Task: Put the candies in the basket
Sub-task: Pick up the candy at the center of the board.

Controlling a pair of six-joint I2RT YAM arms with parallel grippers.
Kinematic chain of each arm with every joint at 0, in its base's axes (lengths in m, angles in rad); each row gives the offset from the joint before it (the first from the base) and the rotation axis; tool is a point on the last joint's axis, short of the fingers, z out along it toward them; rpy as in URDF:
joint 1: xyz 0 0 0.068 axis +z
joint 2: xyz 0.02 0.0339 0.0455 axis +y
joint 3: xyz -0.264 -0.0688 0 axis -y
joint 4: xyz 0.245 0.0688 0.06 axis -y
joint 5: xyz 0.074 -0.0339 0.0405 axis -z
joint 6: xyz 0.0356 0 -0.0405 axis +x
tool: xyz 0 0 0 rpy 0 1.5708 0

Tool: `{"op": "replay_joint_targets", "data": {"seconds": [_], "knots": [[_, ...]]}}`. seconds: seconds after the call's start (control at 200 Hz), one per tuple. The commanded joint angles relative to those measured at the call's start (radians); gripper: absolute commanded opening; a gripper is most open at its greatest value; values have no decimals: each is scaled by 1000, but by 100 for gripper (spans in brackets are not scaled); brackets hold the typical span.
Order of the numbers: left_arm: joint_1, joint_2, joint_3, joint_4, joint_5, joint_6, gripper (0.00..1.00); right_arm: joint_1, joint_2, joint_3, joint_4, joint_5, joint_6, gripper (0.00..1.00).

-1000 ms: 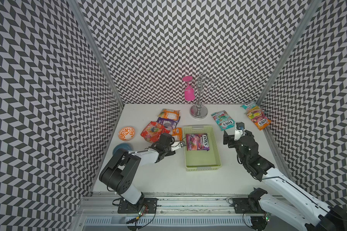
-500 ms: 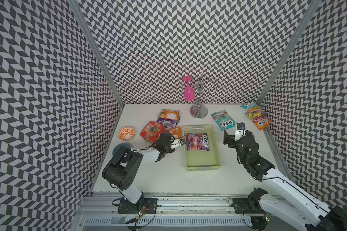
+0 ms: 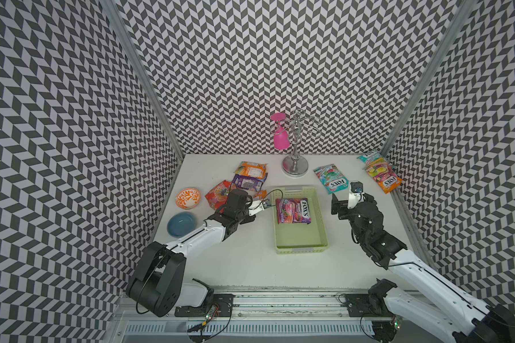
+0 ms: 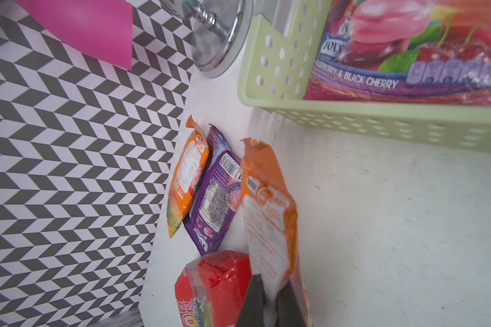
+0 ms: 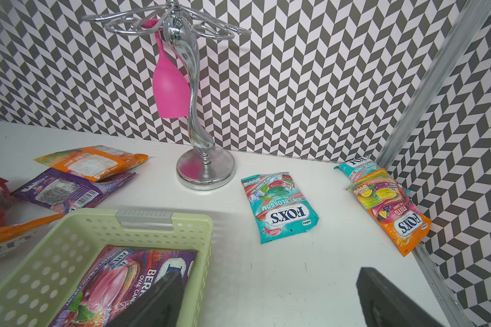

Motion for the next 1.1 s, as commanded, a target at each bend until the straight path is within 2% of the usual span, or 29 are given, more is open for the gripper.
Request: {"op": "replay_joint_targets", "data": {"seconds": [0.0, 0.345, 0.631, 0.771, 0.916, 1.096], "knots": [[-3, -37, 114, -104, 36, -45, 0, -3, 7, 2, 51, -24, 18, 99], [-64, -69, 356, -350, 67, -122, 0, -4, 8, -8, 55, 14, 2, 99], [-145, -38, 552, -538, 216, -230, 0, -10, 15, -8, 53, 41, 0, 99], [-168, -29, 586, -577, 300, -259, 0, -10, 14, -2, 50, 27, 4, 99], [-208, 7, 632, -630, 337, -293, 0, -17, 19, -7, 49, 44, 6, 99], [-261, 31, 622, -619, 313, -307, 0, -24, 13, -8, 51, 43, 6, 99]]}}
